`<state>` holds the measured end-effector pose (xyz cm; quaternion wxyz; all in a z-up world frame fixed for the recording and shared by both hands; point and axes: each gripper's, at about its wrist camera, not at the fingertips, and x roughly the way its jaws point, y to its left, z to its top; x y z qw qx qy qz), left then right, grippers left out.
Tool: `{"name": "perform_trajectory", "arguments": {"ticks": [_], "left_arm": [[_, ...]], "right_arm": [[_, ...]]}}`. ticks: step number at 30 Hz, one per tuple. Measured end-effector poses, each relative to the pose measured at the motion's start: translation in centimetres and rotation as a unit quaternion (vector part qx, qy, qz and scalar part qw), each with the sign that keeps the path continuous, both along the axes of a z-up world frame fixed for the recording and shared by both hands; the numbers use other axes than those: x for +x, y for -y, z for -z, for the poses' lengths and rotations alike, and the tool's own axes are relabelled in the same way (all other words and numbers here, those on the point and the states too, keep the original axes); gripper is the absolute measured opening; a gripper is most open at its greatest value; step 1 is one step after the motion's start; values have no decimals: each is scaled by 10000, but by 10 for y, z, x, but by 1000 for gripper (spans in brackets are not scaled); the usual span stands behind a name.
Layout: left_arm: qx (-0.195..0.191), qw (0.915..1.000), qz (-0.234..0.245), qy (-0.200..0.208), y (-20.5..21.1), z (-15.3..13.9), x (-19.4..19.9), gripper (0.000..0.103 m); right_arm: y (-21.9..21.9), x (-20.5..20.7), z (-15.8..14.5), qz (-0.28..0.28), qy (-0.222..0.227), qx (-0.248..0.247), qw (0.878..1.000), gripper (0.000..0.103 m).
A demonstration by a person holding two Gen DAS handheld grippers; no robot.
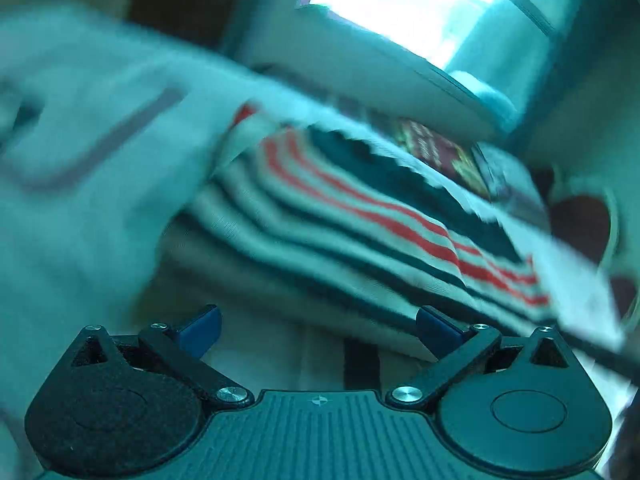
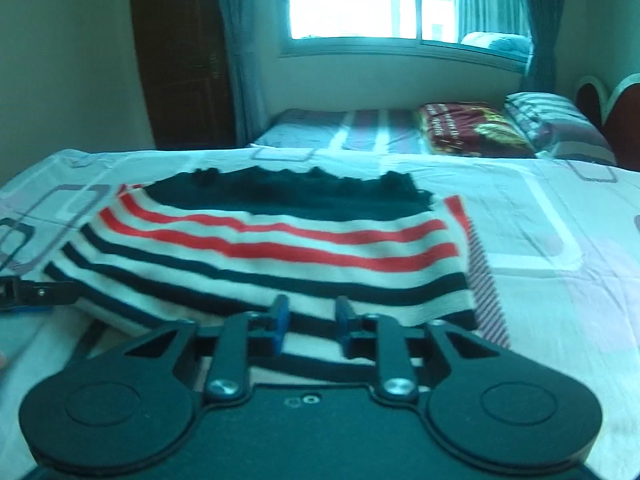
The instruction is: Fold small clothes
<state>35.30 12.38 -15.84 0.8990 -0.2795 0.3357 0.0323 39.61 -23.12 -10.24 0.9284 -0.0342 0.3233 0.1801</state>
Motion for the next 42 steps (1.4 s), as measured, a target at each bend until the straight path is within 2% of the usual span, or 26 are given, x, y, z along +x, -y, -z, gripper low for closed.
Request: {"name": "perform_trajectory", "arguments": {"ticks": [2,5,7,12,14,18,20,22,23,24,25,27,29,31,32,33,34,35,42], "left_arm": [[-476,9980,-318,271,-14,9,-4,95],[-1348,9853,-836,632,-35,25,-4,95],[-1577,9792,-1042,741,-40,30,-1,94],[-1469,9771,-1254,899,-37,34,18,90],[-1478,9755,-1289,997,-40,35,28,90],[-1133,9808,-1198,1038,-37,35,50,90],[-986,9835,-1144,991,-37,35,56,73],[-1171,9820,-1244,801,-49,40,57,28],[-1467,9778,-1292,754,-59,47,57,25],[-1757,9725,-1307,792,-67,52,55,25],[-1835,9715,-1266,804,-71,53,56,25],[-1720,9739,-1253,795,-68,51,57,26],[-1703,9721,-1360,871,-64,51,58,32],[-1505,9752,-1385,851,-58,49,62,32],[-1424,9765,-1392,829,-55,49,63,32],[-1443,9759,-1417,822,-54,49,63,24],[-1493,9753,-1426,790,-55,50,63,22],[-1500,9753,-1413,798,-56,50,64,22],[-920,9842,-1161,967,-49,29,65,20]], "right_arm": [[-7,-4,-2,-81,-45,107,9999,15],[-12,-3,-4,-117,-125,297,9994,15],[-15,-1,-3,-84,-165,370,9991,15],[-16,15,1,-21,-311,655,9974,15],[-17,25,5,-42,-405,830,9957,11],[-24,40,14,-143,-497,1100,9926,3],[-29,47,18,-207,-531,1196,9912,3],[-34,54,21,-220,-591,1307,9894,3],[-36,58,23,-220,-621,1360,9885,3],[-38,61,24,-206,-643,1391,9880,3],[-39,64,25,-193,-663,1412,9876,3],[-42,69,27,-188,-714,1491,9861,3],[-45,73,30,-169,-753,1516,9854,3],[-47,77,32,-139,-807,1564,9843,3],[-47,78,32,-127,-824,1592,9837,3],[-47,78,32,-118,-822,1597,9837,3],[-48,79,31,-122,-815,1608,9835,3],[-48,79,32,-127,-820,1624,9832,3],[-53,86,47,-38,-1095,1573,9815,0]]}}
